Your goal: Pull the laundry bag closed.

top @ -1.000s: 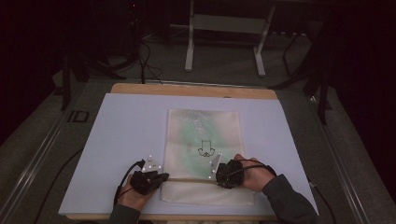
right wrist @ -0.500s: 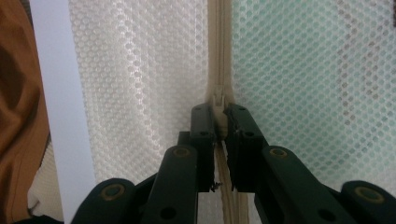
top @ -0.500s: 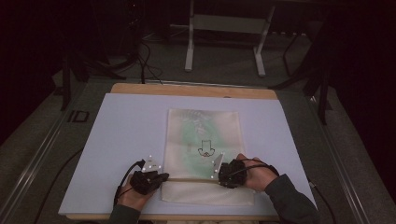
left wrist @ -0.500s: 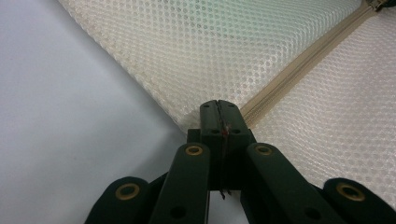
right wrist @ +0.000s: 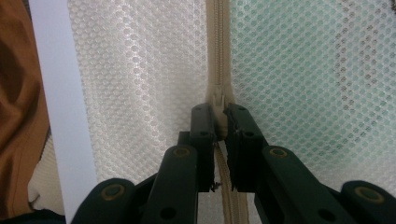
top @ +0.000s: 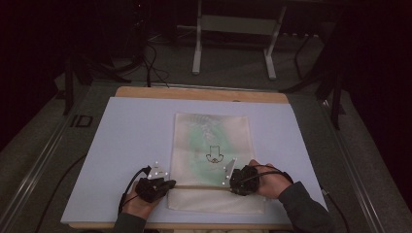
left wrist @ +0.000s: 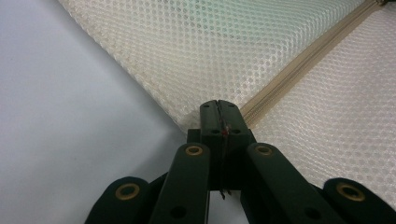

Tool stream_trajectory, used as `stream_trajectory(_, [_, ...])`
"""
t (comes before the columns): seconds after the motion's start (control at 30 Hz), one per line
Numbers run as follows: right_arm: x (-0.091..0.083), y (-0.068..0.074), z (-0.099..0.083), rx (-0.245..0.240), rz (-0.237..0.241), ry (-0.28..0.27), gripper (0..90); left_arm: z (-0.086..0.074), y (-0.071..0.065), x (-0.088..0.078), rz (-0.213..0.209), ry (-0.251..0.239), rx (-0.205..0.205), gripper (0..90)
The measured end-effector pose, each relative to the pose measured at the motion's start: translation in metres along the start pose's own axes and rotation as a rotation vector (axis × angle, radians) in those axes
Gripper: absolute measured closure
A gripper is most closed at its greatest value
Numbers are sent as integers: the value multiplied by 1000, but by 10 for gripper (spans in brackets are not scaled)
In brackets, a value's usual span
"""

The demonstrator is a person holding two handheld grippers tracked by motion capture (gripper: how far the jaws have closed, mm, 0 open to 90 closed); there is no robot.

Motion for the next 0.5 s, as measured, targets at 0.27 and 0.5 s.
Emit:
stream_trajectory(0.27, [-2, 0, -2, 8, 3, -3, 823, 0, 0, 0, 1, 0, 0, 895])
stream_trajectory(0.5, [-1, 0, -5, 17, 7, -5, 823, 0, 0, 0, -2, -3, -2, 895])
Point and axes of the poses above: each handheld gripper's, and its own axes: x roughly forward along the jaws, z roughly out of its top, y roughly to its left, the point moved 2 cm from there along x, roughly forward along the jaws, and after that the axes turned 10 degrees about -z, right-handed, at the moved point
